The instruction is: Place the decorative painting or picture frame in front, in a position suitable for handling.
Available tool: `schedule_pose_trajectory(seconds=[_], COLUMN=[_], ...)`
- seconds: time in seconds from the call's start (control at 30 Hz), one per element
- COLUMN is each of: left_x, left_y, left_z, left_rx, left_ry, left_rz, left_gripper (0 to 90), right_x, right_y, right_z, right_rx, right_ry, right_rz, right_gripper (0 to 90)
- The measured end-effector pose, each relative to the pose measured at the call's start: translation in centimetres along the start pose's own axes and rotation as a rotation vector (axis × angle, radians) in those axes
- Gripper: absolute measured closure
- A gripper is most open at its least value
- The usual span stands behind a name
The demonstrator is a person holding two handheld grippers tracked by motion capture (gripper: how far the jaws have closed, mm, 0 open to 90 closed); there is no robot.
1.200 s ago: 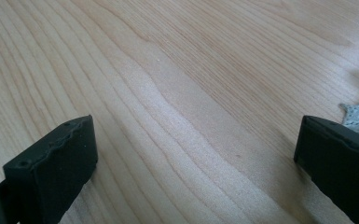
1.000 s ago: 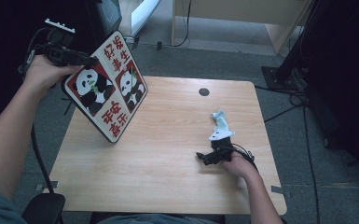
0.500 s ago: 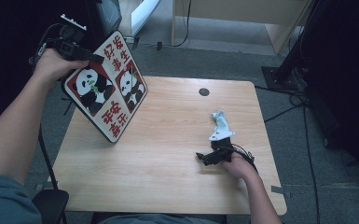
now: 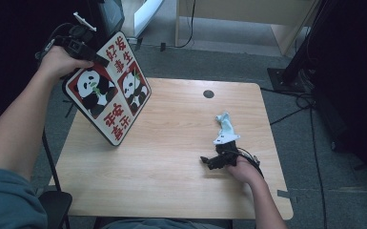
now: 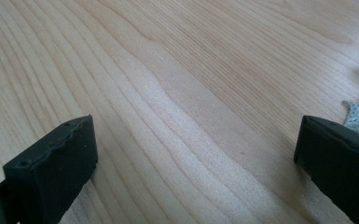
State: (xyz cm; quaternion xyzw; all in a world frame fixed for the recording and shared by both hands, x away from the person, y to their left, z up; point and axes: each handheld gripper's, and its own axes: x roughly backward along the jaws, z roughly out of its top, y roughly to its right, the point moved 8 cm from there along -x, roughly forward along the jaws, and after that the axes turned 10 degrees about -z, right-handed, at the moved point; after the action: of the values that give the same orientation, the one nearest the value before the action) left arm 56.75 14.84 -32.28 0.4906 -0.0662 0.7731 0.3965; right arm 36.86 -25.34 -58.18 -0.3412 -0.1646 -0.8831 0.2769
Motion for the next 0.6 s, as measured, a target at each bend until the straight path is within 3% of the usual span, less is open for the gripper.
schedule_pose_trajectory(seconds=[0.07, 0.17, 0.37, 0.6], left_x=[0.1, 0.1, 0.1, 0.7], left_y=[-0.1, 0.2, 0.8, 2.1], left_z=[0.0, 0.1, 0.4, 0.6], left_rx=[0.021, 0.056, 0.098, 0.085], left_ry=[-0.021, -0.029, -0.057, -0.088], left_rz=[0.005, -0.036, -0.037, -0.025], left_gripper=[71.8, 77.5, 79.3, 81.3], right_x=[0.0, 0.0, 0.0, 0.0], right_y=[0.0, 0.0, 0.0, 0.0], right_z=[0.0, 0.0, 0.0, 0.0], right_rx=[-0.001, -0.001, -0.001, -0.003], right_ry=[-0.001, 0.000, 0.000, -0.001], right_rz=[0.000, 0.000, -0.001, 0.000], right_gripper=[0.0, 0.0, 0.0, 0.0])
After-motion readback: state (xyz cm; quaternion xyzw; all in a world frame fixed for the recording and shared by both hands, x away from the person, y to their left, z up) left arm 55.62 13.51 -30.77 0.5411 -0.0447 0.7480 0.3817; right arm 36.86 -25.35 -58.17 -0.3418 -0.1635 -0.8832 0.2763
